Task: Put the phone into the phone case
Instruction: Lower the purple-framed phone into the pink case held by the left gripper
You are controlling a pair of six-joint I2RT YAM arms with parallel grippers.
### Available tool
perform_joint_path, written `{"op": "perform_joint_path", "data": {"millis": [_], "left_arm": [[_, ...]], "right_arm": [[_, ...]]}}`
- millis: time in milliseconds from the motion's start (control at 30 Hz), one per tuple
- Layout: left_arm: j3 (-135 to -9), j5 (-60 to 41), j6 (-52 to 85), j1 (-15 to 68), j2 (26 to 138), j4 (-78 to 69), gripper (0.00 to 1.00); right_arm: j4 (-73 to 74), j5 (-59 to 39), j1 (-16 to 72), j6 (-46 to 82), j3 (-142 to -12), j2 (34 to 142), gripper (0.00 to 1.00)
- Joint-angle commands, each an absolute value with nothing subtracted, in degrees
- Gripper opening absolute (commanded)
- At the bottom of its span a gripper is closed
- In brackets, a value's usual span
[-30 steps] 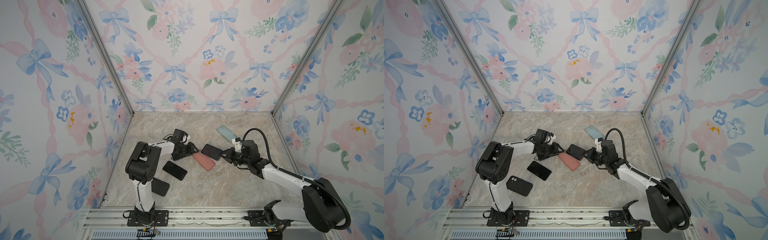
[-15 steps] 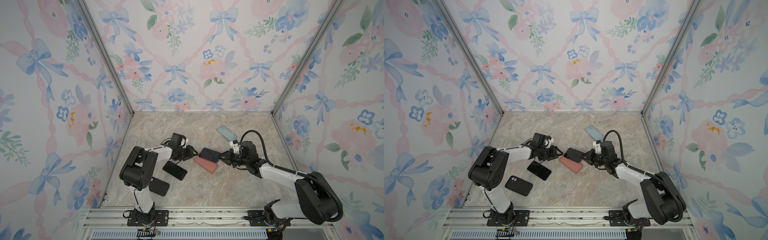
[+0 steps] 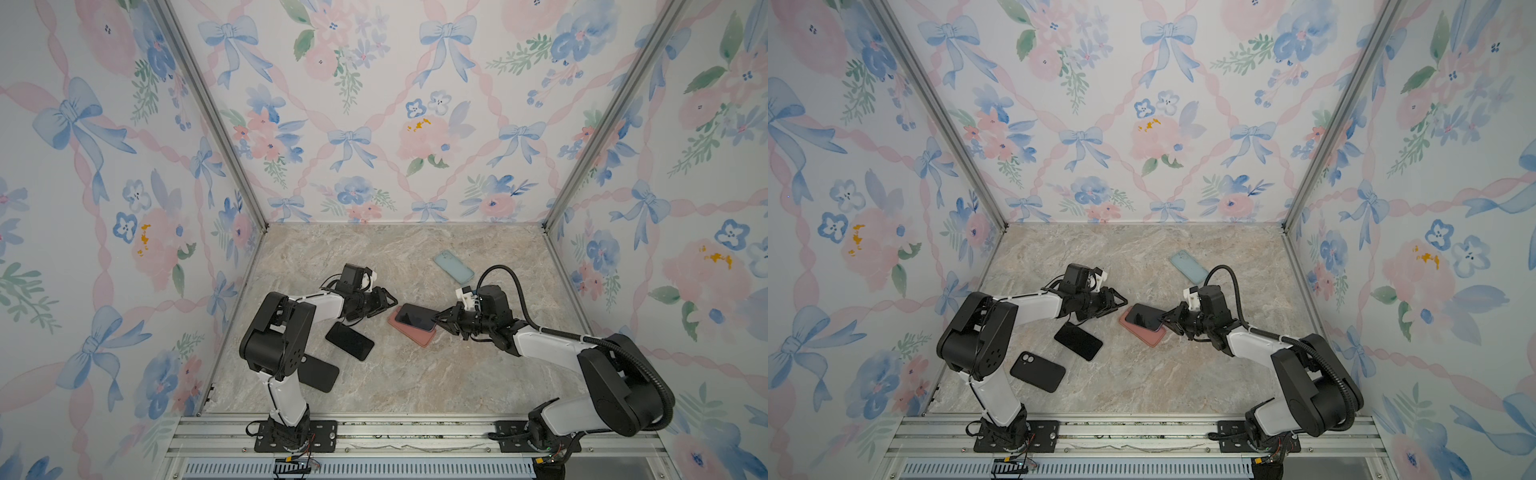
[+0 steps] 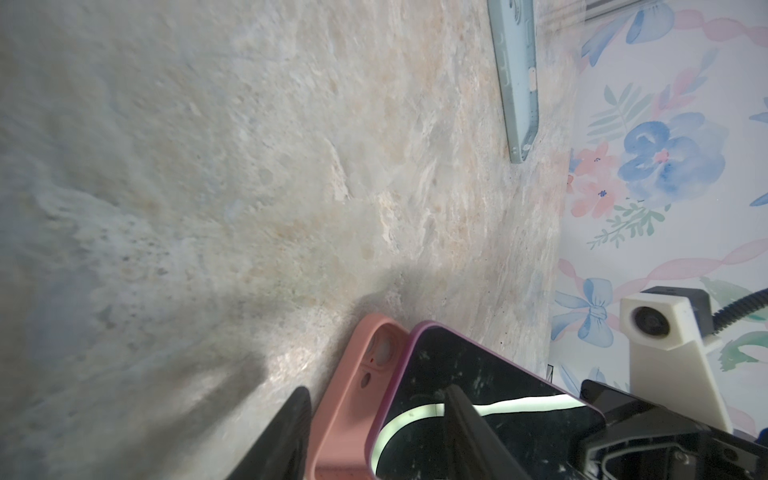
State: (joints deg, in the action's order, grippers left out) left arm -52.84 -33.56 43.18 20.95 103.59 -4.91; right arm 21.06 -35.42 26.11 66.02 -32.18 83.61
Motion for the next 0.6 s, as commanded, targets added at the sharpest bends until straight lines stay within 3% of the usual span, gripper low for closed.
{"op": "perform_joint_path", "data": {"millis": [0, 567], "left_arm": [[-52.7, -34.7, 44.0, 21.5, 105.2, -6.3, 0.53], [-48.8, -34.7, 44.9, 23.1, 104.6, -8.7, 0.53]], "right_arm": [[24.9, -36.8, 27.0, 66.7, -31.6, 84.3, 0.00], [22.1, -35.7, 27.4, 65.9, -32.1, 88.0, 0.00]]}}
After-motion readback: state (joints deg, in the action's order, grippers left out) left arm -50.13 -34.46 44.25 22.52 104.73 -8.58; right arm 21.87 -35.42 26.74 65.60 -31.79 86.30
